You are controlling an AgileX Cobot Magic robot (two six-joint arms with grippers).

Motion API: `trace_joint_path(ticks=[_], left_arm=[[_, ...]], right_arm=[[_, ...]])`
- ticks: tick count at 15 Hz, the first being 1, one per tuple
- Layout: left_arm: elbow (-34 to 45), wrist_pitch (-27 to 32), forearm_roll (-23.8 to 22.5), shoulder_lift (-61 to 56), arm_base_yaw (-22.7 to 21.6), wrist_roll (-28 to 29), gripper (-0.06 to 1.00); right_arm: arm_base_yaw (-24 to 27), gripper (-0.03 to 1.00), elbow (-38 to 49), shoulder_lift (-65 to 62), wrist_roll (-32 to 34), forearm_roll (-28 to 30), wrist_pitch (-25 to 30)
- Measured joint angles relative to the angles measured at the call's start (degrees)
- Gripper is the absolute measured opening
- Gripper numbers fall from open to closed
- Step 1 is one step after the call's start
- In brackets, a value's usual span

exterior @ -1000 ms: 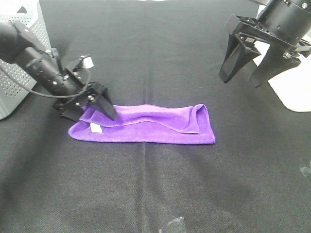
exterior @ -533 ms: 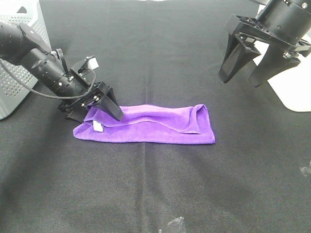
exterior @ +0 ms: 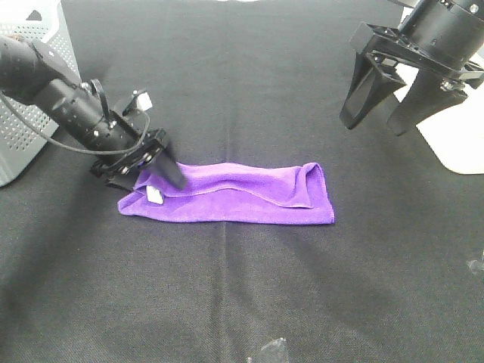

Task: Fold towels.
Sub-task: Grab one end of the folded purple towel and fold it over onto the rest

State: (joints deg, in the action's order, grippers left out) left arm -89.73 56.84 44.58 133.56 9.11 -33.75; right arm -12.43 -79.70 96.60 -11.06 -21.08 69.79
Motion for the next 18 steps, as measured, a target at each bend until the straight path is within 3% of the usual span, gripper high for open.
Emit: trace_joint_path(ticks=[3,5,9,12,18], left_arm=[[0.1,-0.7,-3.0,0.8,0.0,0.4,0.05],[0.1,-0.6,-4.6,0.5,0.3,0.6,0.05],[-0.9,0.5,-12.4,-4.0,0.6,2.6,0.05],[-6.6,3.5,-12.8,-4.9,1.3,5.6,0.05],[-19.0,6.3,-13.8,-3.4,9.6,9.1,0.05]], right_arm=[[0.0,0.68,0.0,0.0,0.0,0.0,0.0],[0.0,0.68,0.0,0.0,0.0,0.0,0.0],[0.0,0.68,0.0,-2.9,0.0,0.0,0.0],[0.0,0.68,0.0,-8.1,0.1,0.0,0.1],[0.0,0.68,0.0,-13.6,0.1,0.0,0.1]])
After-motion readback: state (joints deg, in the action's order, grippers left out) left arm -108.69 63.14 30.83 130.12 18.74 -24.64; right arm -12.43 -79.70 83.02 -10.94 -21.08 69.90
